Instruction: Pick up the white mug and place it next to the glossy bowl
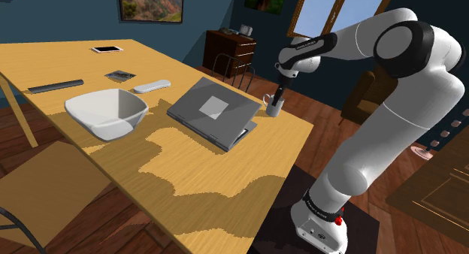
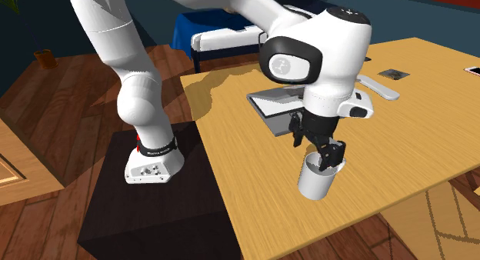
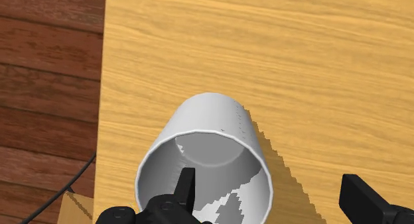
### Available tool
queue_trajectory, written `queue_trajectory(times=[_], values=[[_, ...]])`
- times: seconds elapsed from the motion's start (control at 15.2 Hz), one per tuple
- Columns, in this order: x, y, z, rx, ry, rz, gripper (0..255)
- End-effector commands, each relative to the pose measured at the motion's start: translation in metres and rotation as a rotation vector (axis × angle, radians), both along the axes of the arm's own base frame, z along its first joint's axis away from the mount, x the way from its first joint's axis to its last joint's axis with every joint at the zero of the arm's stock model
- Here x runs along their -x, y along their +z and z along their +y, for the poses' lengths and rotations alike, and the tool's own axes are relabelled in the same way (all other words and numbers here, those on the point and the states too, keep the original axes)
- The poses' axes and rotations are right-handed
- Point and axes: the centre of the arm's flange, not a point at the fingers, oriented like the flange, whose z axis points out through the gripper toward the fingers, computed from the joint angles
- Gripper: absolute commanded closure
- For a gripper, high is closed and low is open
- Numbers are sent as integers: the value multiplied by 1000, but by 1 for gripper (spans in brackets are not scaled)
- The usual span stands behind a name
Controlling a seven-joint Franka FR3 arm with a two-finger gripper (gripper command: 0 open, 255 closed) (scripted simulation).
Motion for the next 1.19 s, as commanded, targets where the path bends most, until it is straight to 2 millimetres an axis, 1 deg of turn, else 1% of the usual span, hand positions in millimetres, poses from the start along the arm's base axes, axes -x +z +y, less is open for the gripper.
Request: queue_trajectory(times=[0.0,0.07,0.59,0.66,1.12], values=[[-1,-10,-1,0,0,0,0],[-1,-18,-1,0,0,0,0],[-1,-18,-1,0,0,0,0],[-1,-18,-1,0,0,0,255],[-1,-18,-1,0,0,0,255]])
